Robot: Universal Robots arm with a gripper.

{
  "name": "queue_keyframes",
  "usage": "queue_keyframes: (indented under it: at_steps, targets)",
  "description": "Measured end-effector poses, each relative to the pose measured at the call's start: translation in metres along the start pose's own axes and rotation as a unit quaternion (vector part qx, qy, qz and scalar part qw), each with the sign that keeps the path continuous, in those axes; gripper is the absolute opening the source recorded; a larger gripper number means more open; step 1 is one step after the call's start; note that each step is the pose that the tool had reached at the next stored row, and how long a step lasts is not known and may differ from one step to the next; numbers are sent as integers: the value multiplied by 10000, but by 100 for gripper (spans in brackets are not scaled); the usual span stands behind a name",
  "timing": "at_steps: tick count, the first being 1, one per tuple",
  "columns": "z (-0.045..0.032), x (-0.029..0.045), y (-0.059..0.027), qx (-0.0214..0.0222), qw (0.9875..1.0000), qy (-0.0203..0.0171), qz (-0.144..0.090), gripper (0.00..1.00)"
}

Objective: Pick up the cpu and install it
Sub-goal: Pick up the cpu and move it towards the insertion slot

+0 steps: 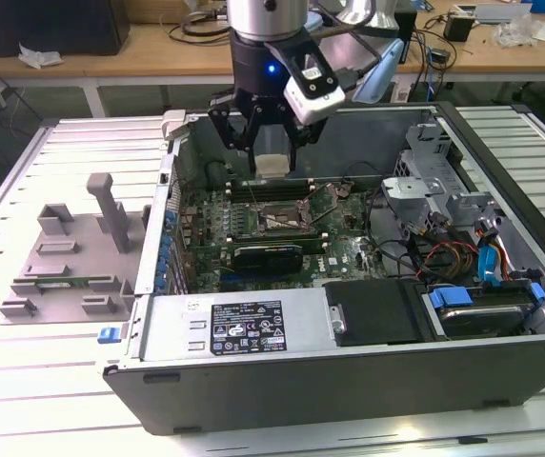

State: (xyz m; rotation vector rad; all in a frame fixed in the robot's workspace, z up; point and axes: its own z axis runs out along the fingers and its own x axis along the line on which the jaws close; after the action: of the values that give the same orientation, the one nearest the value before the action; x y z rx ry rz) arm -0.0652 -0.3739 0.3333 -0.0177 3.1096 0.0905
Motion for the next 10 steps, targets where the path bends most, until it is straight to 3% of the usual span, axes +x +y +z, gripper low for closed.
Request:
queue_keyframes:
  at_steps: [3,10]
  targets:
    - [115,-43,64,0,10000,2,-1,55]
    - [262,-100,108,-1,10000,4,0,55]
